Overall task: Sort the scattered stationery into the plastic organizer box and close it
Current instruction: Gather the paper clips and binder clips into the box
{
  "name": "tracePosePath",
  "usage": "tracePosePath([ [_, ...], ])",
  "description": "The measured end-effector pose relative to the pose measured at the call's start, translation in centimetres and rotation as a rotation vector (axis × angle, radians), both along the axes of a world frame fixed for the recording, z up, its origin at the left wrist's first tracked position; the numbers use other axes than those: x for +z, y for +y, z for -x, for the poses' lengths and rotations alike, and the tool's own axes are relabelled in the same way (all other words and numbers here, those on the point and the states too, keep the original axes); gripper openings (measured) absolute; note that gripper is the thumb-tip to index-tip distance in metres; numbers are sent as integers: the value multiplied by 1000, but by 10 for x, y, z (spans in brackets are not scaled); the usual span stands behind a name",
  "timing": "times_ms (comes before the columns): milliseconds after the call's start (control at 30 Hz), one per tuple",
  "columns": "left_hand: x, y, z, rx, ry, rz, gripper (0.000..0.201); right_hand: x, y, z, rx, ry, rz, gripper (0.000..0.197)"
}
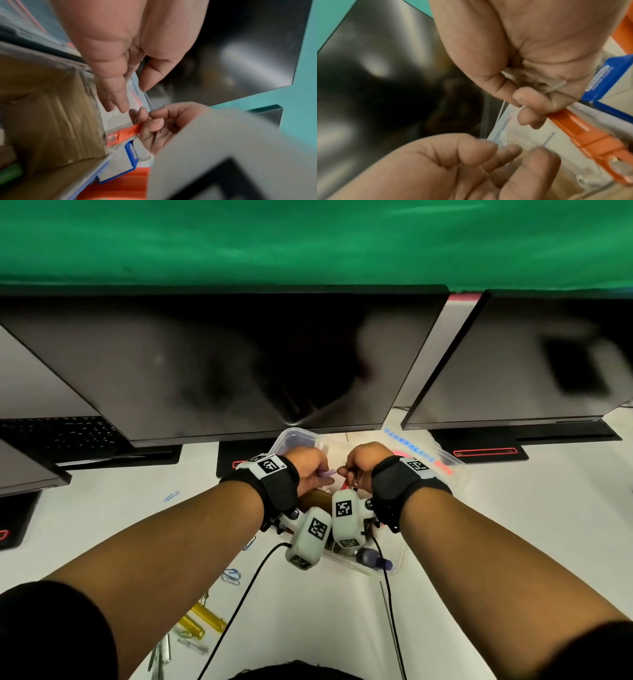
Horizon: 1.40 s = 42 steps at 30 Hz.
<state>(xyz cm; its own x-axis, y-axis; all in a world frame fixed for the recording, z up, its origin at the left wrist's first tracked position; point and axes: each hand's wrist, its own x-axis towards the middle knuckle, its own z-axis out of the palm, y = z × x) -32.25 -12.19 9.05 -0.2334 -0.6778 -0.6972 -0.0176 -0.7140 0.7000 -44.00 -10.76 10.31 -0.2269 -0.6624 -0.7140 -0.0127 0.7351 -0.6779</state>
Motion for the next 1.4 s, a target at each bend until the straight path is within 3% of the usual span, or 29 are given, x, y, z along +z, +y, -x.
tracePosePath([
  [67, -2, -2, -2, -50, -4, -12, 20, 1, 1, 2, -31, -21, 28, 13],
  [167, -4, 0, -6, -74, -15, -13, 12, 1, -2, 1, -92, -18, 96, 33],
  [233, -5, 0, -8, -74, -9, 6, 8, 1, -2, 1, -107, -19, 147, 35],
  [467, -1, 6, -26, -112, -67, 122, 27, -10, 0, -4, 50, 131, 198, 23],
  [667, -1, 11, -48, -229, -294, 346, 27, -17, -8, -10, 153, 279, 293, 21],
  [867, -1, 26, -86, -487, -664, 817, 27, -11, -3, -19, 295, 414, 397, 18],
  [1000, -7, 30, -121, -521, -774, 917, 27, 3, 11, -53, 367, 473, 586, 9],
  [1067, -11, 31, -140, -531, -821, 922, 27, 9, 21, -78, 480, 473, 667, 12],
  [1200, -22, 38, -184, -572, -901, 894, 26, 5, 45, -133, 878, 544, 705, 14],
  [1400, -53, 70, -244, -1053, -938, 635, 17, -51, 77, -191, 1361, 640, 473, 21],
])
